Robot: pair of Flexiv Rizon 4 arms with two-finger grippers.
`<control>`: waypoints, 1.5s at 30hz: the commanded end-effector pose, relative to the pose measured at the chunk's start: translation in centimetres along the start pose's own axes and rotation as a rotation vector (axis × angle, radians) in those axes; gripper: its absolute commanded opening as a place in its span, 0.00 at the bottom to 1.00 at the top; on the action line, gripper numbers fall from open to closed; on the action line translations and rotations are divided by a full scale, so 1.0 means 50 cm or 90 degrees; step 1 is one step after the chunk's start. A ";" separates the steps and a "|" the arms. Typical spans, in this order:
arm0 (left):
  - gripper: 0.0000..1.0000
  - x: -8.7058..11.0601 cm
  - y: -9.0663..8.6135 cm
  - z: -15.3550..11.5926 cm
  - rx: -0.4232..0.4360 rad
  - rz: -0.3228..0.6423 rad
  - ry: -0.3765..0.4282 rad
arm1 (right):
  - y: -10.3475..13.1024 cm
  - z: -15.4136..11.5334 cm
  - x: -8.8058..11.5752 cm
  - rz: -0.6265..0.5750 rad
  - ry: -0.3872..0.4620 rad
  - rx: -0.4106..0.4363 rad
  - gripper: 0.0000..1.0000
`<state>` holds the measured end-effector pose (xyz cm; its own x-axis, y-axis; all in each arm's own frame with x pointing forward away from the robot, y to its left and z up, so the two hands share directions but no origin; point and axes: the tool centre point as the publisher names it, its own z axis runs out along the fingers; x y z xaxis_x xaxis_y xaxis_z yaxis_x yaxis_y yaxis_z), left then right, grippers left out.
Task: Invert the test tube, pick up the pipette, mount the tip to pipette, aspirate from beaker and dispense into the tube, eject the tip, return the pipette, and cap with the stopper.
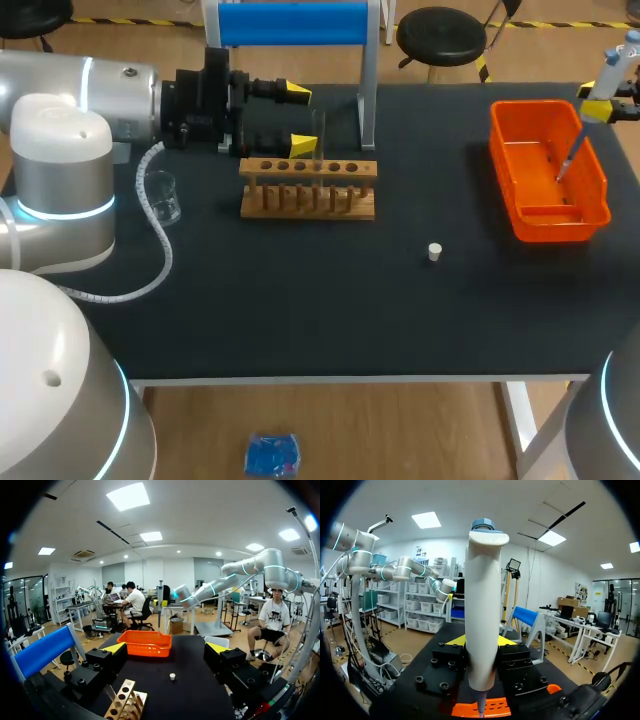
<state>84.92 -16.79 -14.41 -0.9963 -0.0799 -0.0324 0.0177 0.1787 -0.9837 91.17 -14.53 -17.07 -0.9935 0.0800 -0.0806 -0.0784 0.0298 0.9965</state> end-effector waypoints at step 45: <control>1.00 -0.164 -0.229 0.577 -0.043 -0.004 0.058 | 0.000 -0.001 -0.002 -0.001 0.002 0.000 0.00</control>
<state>95.26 -45.55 -7.72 -0.9999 0.0113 -0.0054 0.0081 0.2462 -0.9692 91.18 -14.53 -17.08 -0.9935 0.0798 -0.0807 -0.0786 0.0294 0.9965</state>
